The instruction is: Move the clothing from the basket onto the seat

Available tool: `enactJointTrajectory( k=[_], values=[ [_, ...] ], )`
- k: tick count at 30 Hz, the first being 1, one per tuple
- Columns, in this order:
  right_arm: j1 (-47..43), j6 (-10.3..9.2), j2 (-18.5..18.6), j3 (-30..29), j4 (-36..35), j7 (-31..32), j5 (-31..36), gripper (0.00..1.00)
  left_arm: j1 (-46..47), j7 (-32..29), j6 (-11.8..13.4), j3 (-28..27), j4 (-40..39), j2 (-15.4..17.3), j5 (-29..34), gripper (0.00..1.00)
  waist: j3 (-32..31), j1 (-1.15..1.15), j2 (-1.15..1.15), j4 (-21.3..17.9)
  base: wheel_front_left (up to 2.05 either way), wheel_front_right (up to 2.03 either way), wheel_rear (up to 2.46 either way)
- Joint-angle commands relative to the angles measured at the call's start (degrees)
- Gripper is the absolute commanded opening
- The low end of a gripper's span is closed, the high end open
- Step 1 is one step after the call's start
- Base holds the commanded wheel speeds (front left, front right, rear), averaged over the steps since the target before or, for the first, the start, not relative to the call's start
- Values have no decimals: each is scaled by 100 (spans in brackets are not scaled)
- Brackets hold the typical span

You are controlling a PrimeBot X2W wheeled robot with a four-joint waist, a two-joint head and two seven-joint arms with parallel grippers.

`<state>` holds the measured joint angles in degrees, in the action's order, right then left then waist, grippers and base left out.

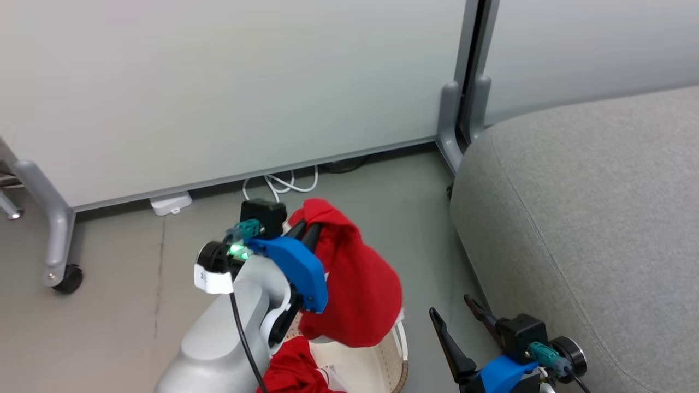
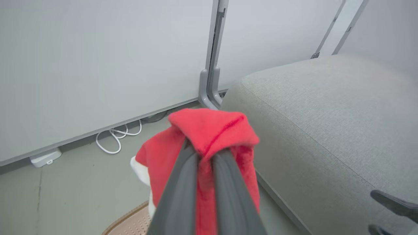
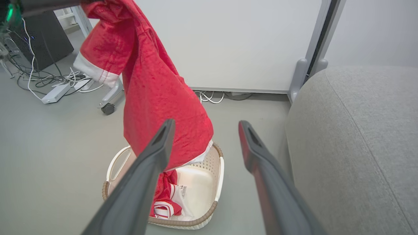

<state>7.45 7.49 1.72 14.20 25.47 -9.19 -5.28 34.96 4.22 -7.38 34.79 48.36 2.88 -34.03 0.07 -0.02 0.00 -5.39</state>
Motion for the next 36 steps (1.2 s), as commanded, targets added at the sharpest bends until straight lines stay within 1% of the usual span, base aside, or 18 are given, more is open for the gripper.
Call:
enactJointTrajectory(
  k=[1,11,17,24,32,36],
  values=[
    [-110,1,18,-1,-42,15,-22,100,156,40,-13,62,-51,6,-33,0,-130,2,0,123,0,0,0],
    [-299,1,18,29,-240,182,-32,100,881,-44,109,641,-354,5,-351,0,-288,2,0,295,0,0,0],
    [-327,1,18,74,-308,237,-54,100,1178,-28,199,912,-398,5,-559,0,-325,2,0,275,0,0,0],
    [-336,1,18,78,-366,262,-93,100,1281,65,289,1194,-375,5,-812,0,-328,2,0,225,0,0,0],
    [61,1,18,126,-400,315,-178,100,1364,184,380,1457,-340,5,-1059,0,-279,2,0,194,0,0,0],
    [414,1,18,249,-251,387,-245,100,1408,231,394,1577,-307,4,-1178,0,-251,2,0,167,0,0,0]
  ],
)
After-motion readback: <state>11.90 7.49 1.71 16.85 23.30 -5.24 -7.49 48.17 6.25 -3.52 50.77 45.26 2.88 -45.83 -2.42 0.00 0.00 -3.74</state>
